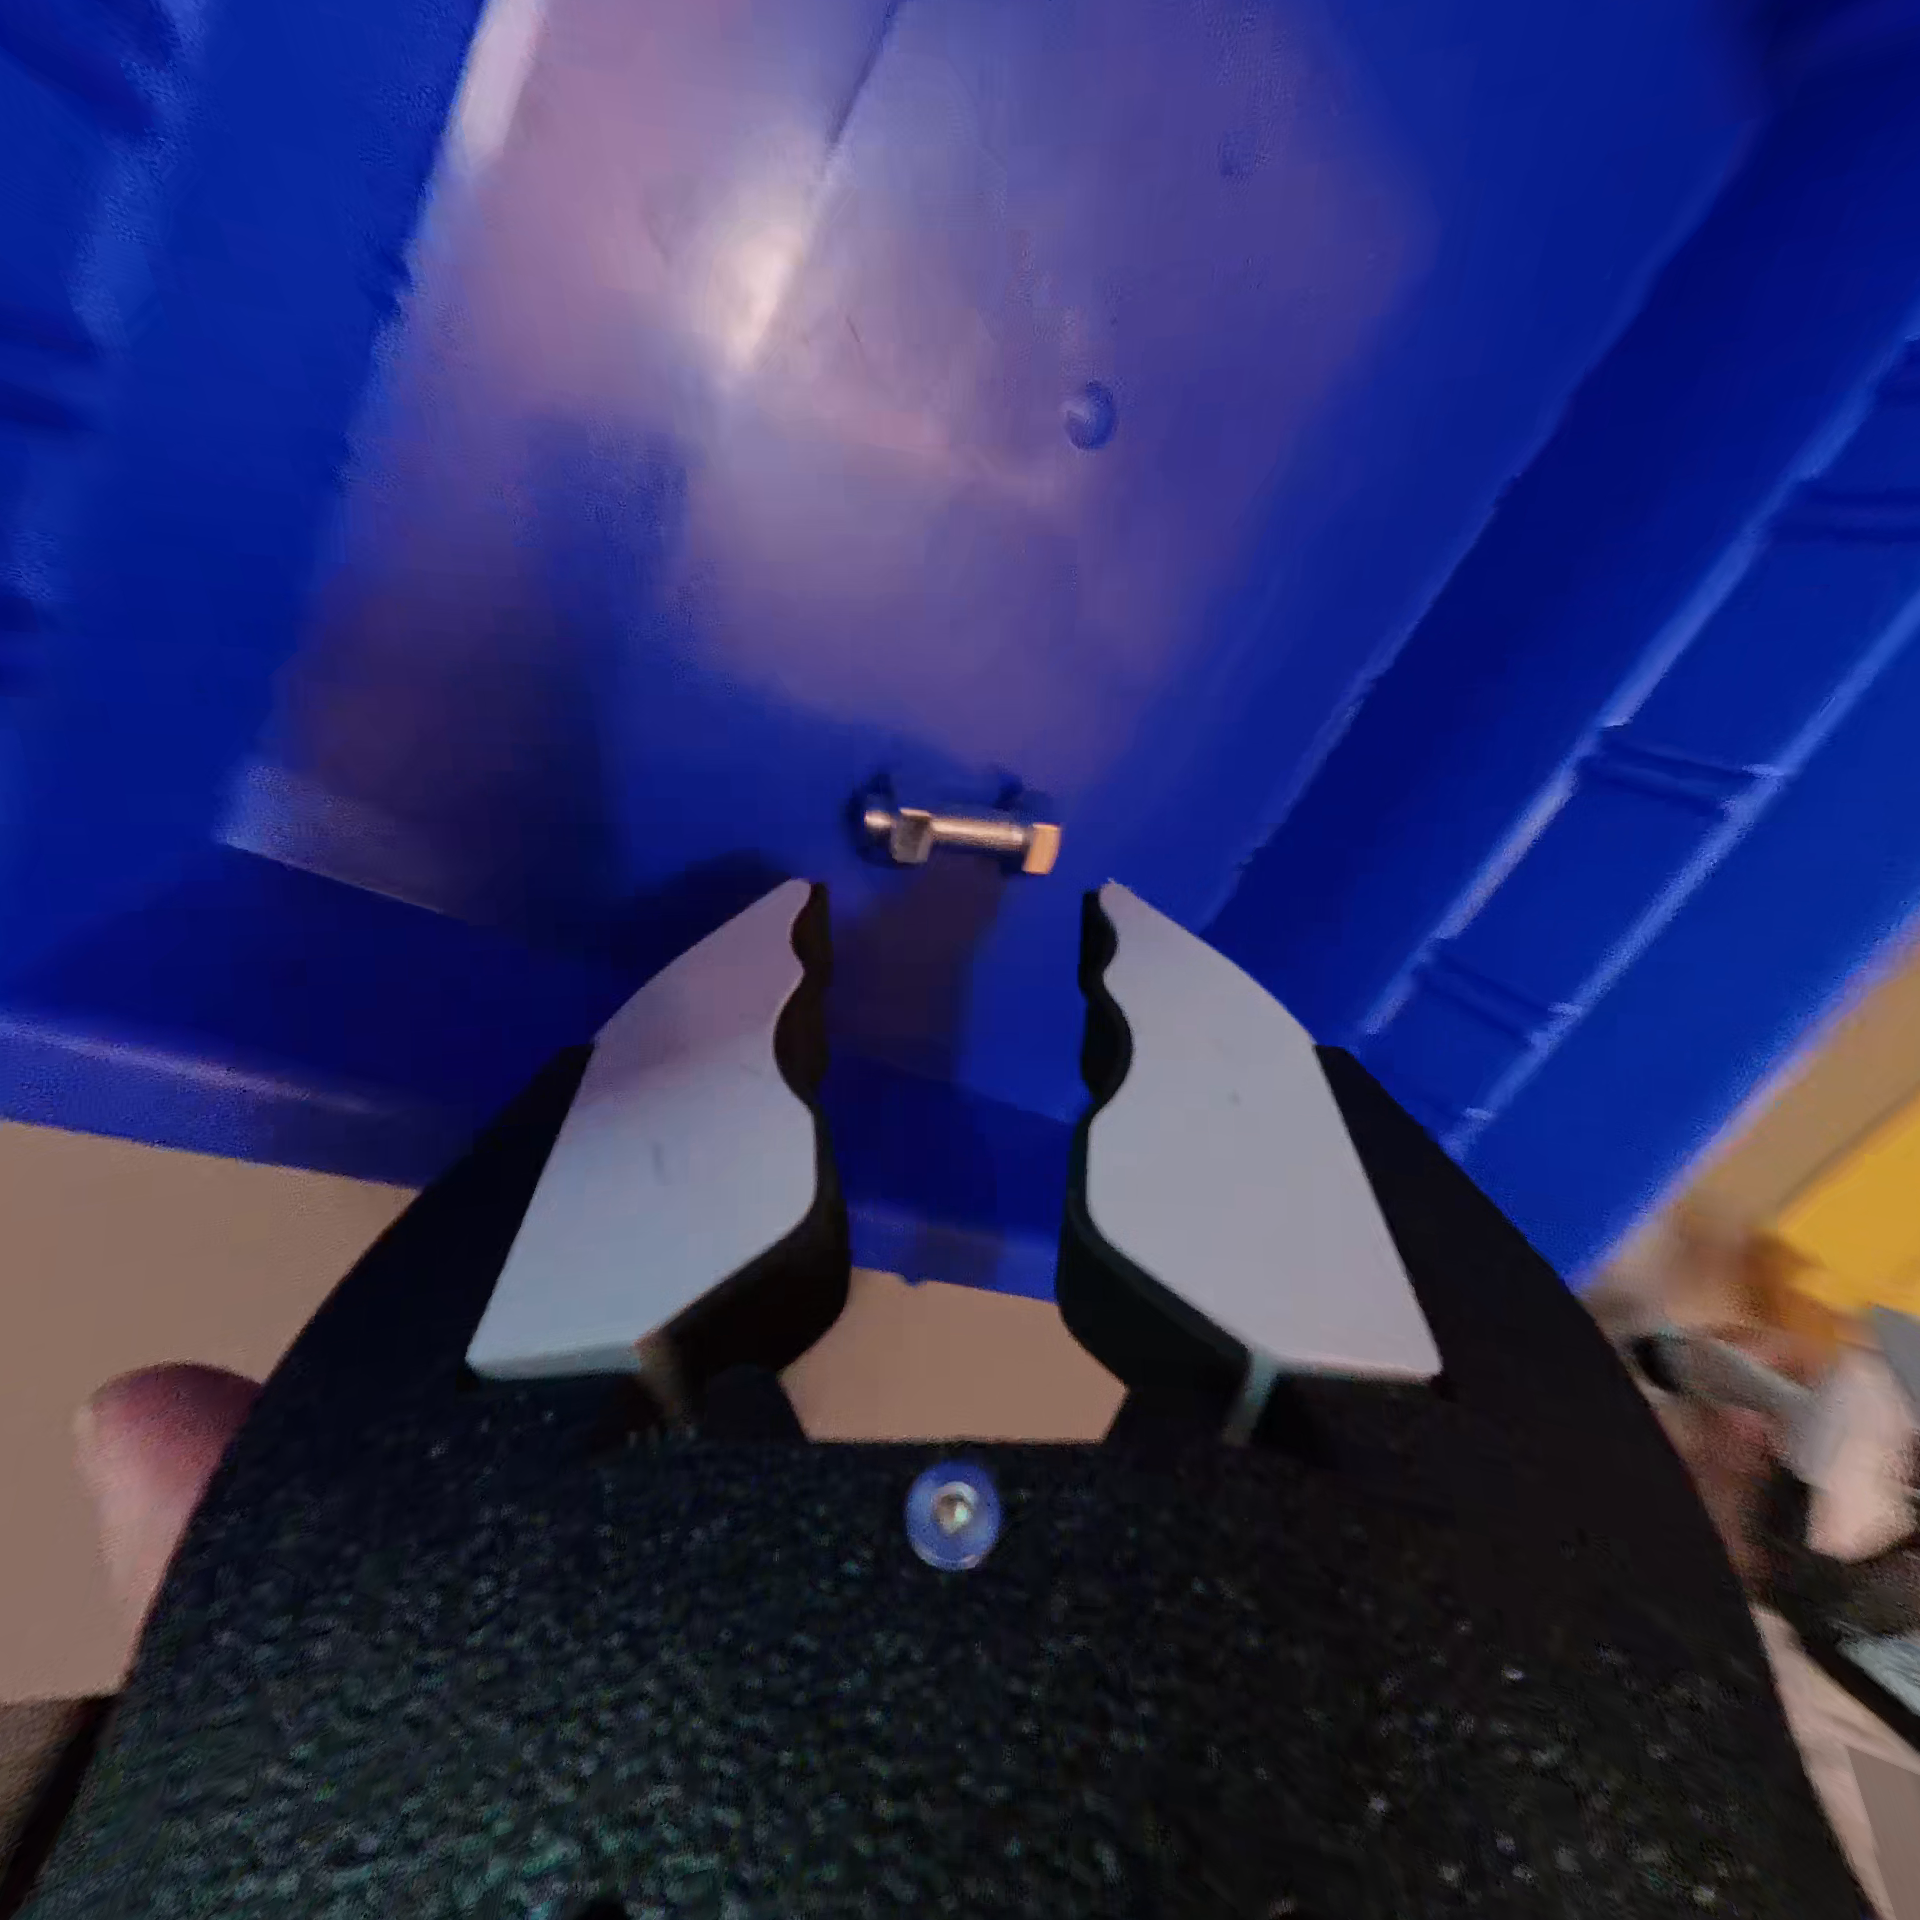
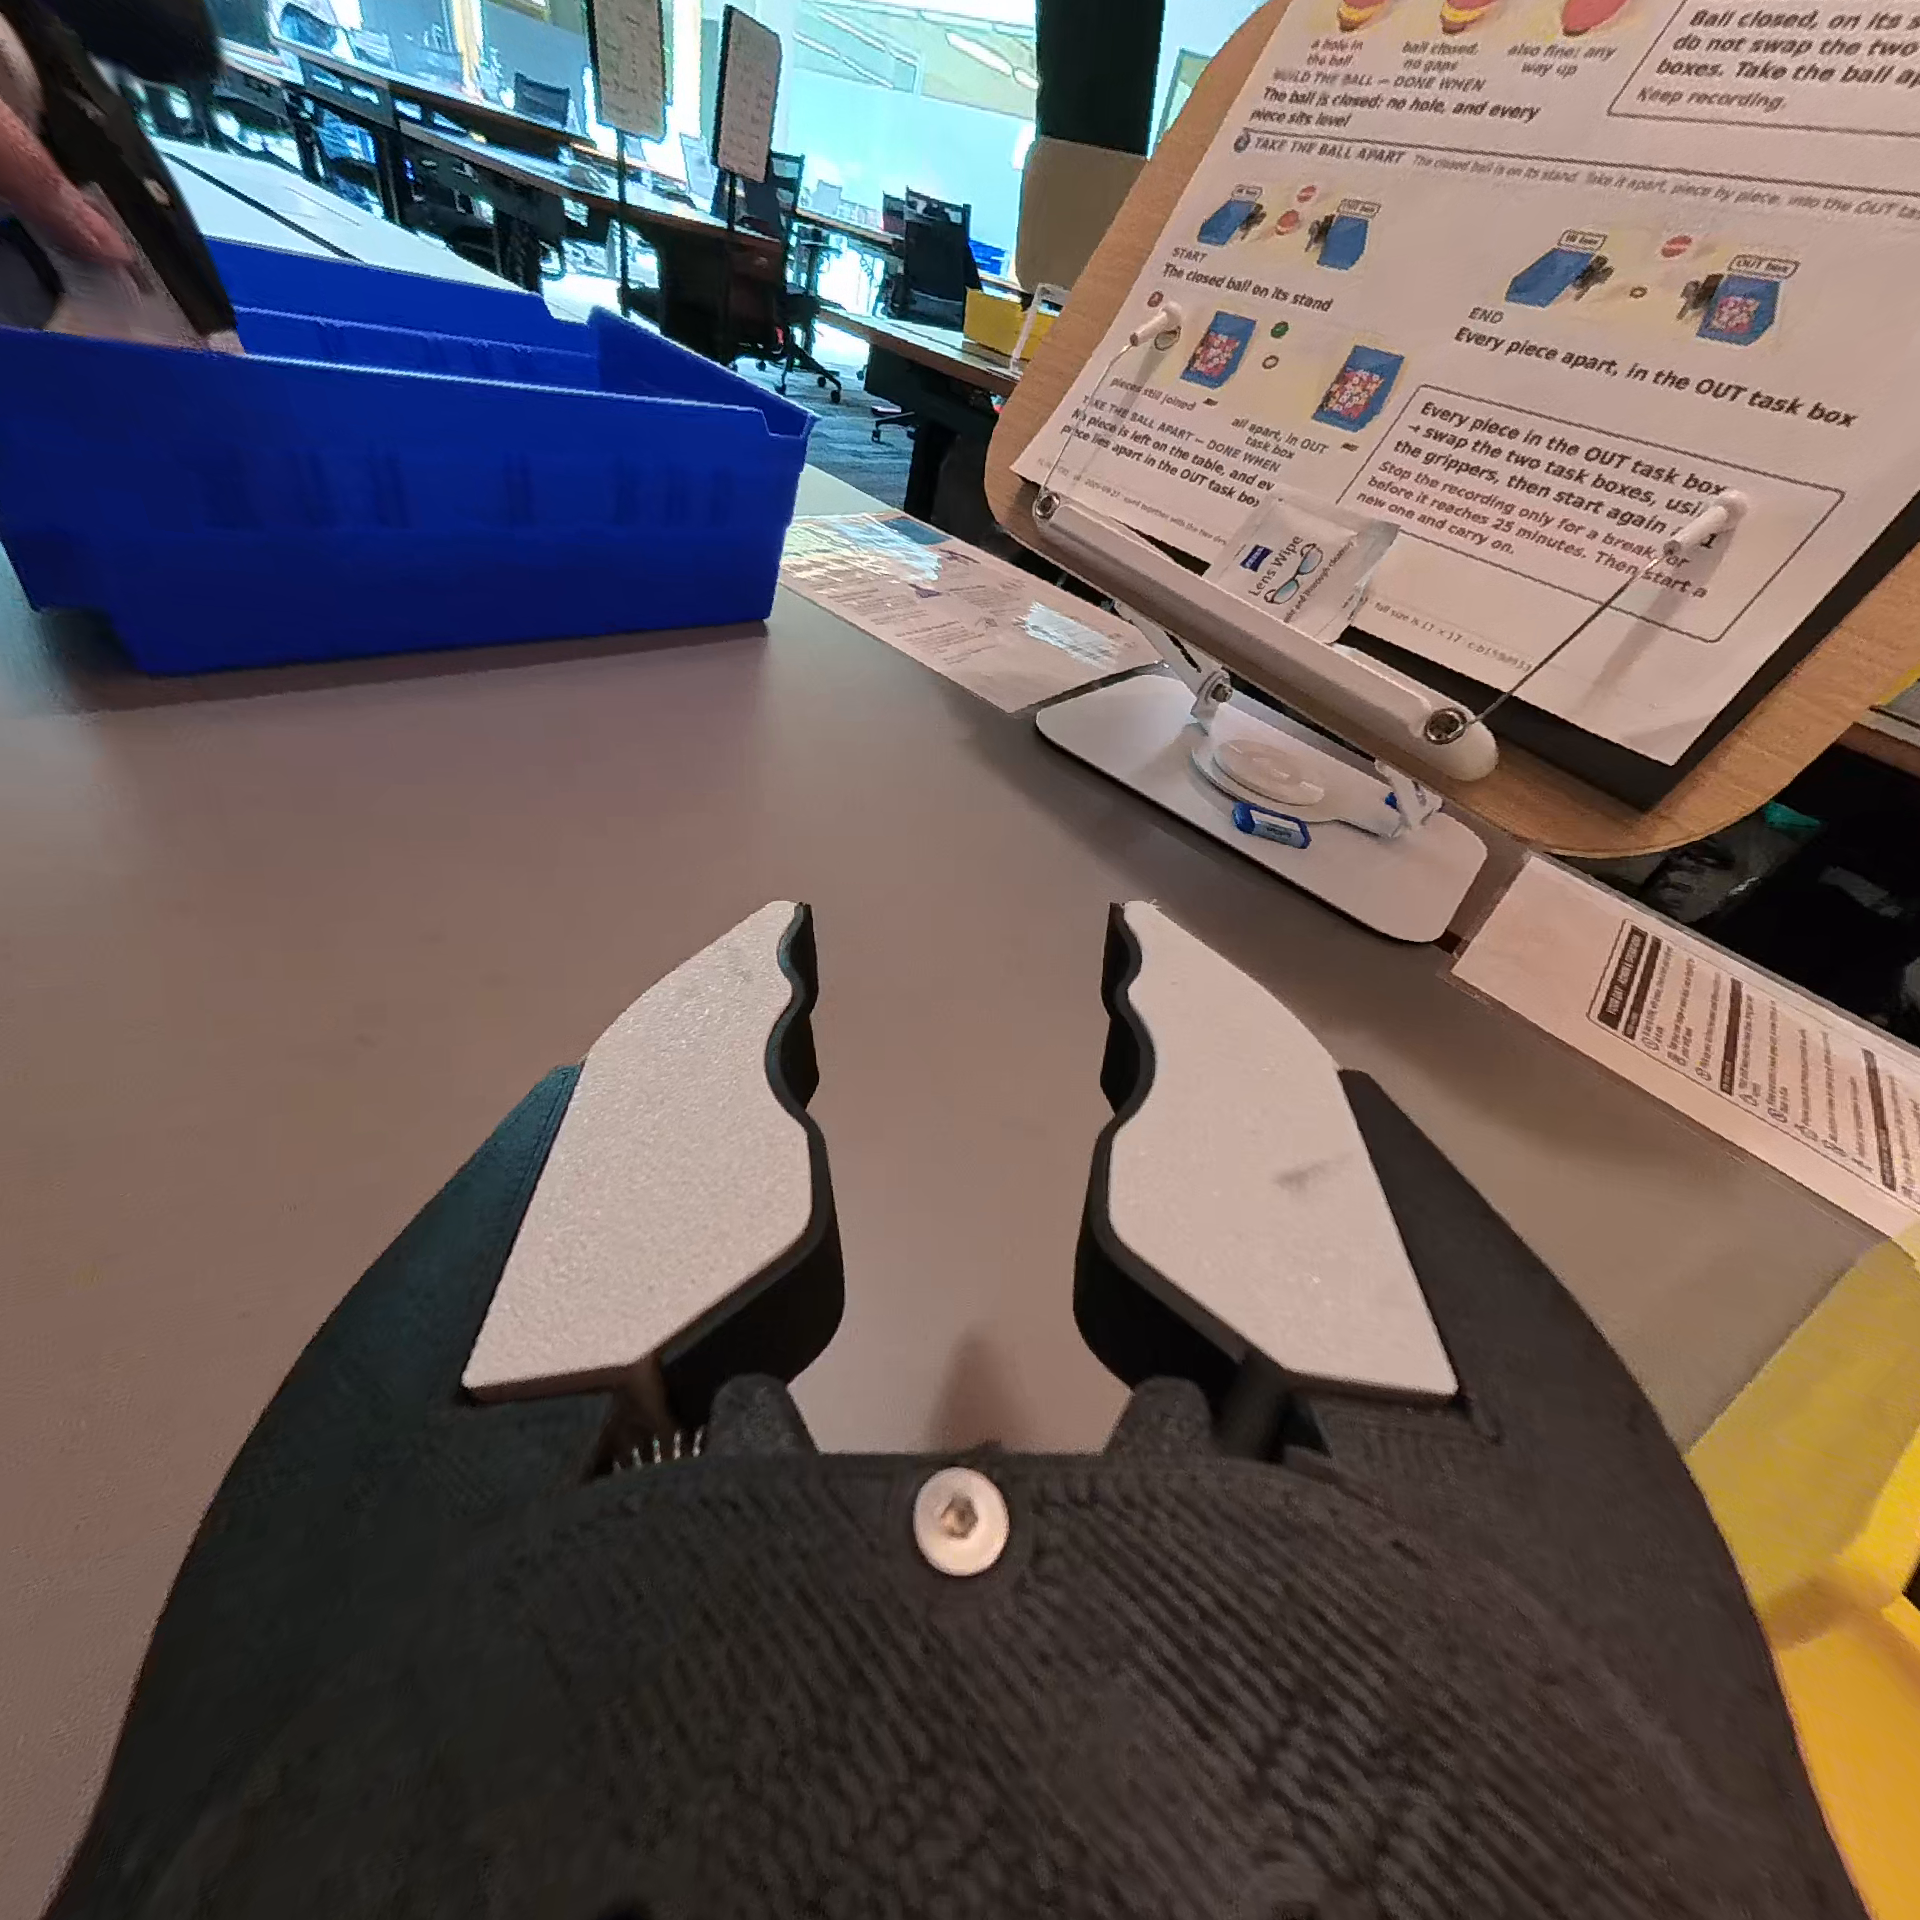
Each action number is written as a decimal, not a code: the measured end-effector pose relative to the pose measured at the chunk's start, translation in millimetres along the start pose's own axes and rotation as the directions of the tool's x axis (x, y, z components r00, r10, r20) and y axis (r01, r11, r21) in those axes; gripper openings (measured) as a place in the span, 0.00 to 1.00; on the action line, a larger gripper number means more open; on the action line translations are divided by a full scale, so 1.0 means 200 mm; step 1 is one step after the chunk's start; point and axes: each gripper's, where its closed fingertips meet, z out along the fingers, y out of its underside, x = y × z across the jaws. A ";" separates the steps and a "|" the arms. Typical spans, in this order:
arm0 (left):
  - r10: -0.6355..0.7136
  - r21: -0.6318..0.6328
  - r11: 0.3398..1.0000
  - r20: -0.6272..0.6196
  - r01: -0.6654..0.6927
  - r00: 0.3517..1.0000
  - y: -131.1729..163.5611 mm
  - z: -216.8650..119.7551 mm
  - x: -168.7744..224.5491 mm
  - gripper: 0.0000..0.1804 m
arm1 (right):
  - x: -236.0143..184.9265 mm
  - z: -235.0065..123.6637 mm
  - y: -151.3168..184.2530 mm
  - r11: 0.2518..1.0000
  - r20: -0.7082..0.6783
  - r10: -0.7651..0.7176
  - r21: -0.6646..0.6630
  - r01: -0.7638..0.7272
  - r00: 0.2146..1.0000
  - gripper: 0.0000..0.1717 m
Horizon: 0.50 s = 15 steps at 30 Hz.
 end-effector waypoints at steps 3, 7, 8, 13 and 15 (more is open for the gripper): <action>0.134 -0.018 0.991 0.160 -0.133 0.978 0.00 0.02 -0.06 0.30 | 0.00 0.00 -0.01 1.000 0.002 -0.011 0.005 0.011 1.000 0.31; 0.199 -0.044 0.980 0.213 -0.194 0.957 0.01 0.04 -0.03 0.35 | 0.00 0.00 0.00 1.000 0.006 -0.006 0.002 0.006 1.000 0.31; 0.207 -0.049 0.978 0.203 -0.201 0.957 0.01 0.05 -0.01 0.36 | -0.01 0.00 0.00 1.000 0.007 -0.003 0.003 0.003 1.000 0.31; 0.228 -0.070 0.973 0.247 -0.218 0.942 0.00 0.07 -0.02 0.39 | 0.01 -0.01 0.00 1.000 -0.002 -0.010 0.000 0.010 1.000 0.31; 0.217 -0.077 0.976 0.224 -0.204 0.950 0.00 0.09 0.01 0.38 | 0.01 -0.01 0.00 1.000 -0.003 -0.003 -0.002 0.003 1.000 0.31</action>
